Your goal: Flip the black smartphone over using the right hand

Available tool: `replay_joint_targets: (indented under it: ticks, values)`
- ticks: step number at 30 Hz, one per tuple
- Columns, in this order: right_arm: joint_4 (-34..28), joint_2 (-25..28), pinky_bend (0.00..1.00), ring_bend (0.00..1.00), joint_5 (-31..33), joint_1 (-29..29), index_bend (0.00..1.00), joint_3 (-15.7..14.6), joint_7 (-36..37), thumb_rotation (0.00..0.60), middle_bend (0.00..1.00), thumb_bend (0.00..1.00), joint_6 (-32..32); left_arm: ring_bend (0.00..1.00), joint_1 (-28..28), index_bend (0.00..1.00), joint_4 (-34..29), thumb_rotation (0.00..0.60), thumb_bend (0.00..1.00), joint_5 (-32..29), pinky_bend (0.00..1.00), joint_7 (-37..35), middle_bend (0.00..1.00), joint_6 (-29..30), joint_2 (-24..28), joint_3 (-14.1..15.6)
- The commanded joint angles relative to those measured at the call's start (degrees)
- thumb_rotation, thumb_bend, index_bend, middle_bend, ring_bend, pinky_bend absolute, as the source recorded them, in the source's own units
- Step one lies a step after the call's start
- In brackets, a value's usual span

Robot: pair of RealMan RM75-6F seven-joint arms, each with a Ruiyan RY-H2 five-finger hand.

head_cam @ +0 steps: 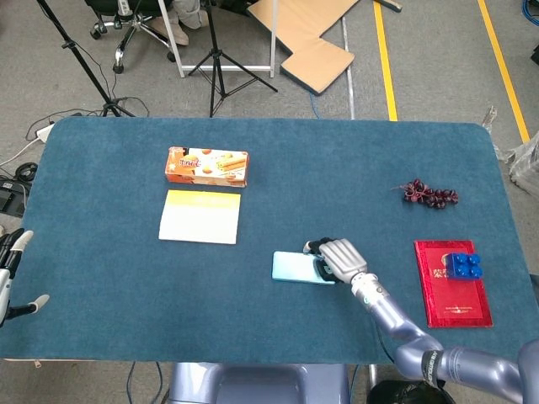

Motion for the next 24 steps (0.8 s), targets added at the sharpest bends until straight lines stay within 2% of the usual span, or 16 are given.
replay_joint_targets:
  ticks: [1, 6, 10, 12, 13, 14, 16, 18, 20, 24]
  values:
    - [2.3, -1.9, 0.39, 0.27, 2.2, 1.1, 0.32, 1.1, -2.4, 0.6, 0.35, 0.63, 0.1, 0.0, -0.1, 0.0, 0.1, 0.6, 0.0, -0.2, 0.0, 0.0, 0.0, -0.1, 0.0, -0.1]
    - [1.4, -1.8, 0.39, 0.27, 0.0, 1.2, 0.32, 1.7, -3.0, 0.6, 0.35, 0.63, 3.2, 0.0, -0.1, 0.0, 0.3, 0.6, 0.0, -0.6, 0.0, -0.6, 0.0, -0.3, 0.1, -0.3]
    - [-1.0, 0.6, 0.38, 0.26, -8.2, 0.2, 0.32, 1.2, -1.3, 0.6, 0.35, 0.63, 9.4, 0.0, -0.2, 0.0, 0.6, 0.6, 0.0, -0.7, 0.0, -1.2, 0.0, -0.5, 0.2, -0.2]
    - [-1.3, 1.5, 0.34, 0.23, -12.2, -0.4, 0.32, 0.8, -0.7, 0.6, 0.33, 0.61, 12.8, 0.0, -0.2, 0.0, 0.6, 0.6, 0.0, -0.5, 0.0, -1.4, 0.0, -0.4, 0.2, -0.2]
    - [-1.3, 2.2, 0.32, 0.22, -14.8, -0.8, 0.31, 0.5, -0.4, 0.6, 0.32, 0.58, 15.1, 0.0, -0.1, 0.0, 0.6, 0.6, 0.0, -0.4, 0.0, -1.7, 0.0, -0.3, 0.3, -0.2]
    - [-1.1, 2.8, 0.29, 0.2, -17.4, -1.3, 0.3, 0.1, -0.1, 0.6, 0.3, 0.49, 17.6, 0.0, -0.1, 0.0, 0.7, 0.6, 0.0, -0.2, 0.0, -2.0, 0.0, -0.2, 0.4, -0.2]
    - [-0.9, 4.2, 0.19, 0.12, -22.0, -2.6, 0.24, -0.8, 0.9, 0.6, 0.23, 0.21, 22.5, 0.0, 0.0, 0.0, 0.8, 0.6, 0.0, 0.5, 0.0, -2.6, 0.0, 0.0, 0.5, 0.0]
    - [-1.3, 6.0, 0.09, 0.05, -24.6, -4.1, 0.17, -1.7, 1.7, 0.6, 0.16, 0.05, 25.9, 0.0, 0.0, 0.0, 1.0, 0.6, 0.0, 1.1, 0.0, -3.3, 0.0, 0.2, 0.7, 0.1]
    - [-2.4, 7.7, 0.02, 0.01, -25.6, -5.6, 0.13, -2.3, 1.9, 0.6, 0.1, 0.0, 28.3, 0.0, 0.1, 0.0, 1.1, 0.6, 0.0, 1.5, 0.0, -3.8, 0.0, 0.6, 0.8, 0.1]
    - [-6.8, 12.0, 0.0, 0.0, -25.5, -10.5, 0.08, -3.5, 2.3, 0.6, 0.0, 0.0, 34.0, 0.0, 0.2, 0.0, 1.7, 0.6, 0.0, 2.5, 0.0, -5.2, 0.0, 1.5, 0.6, 0.1]
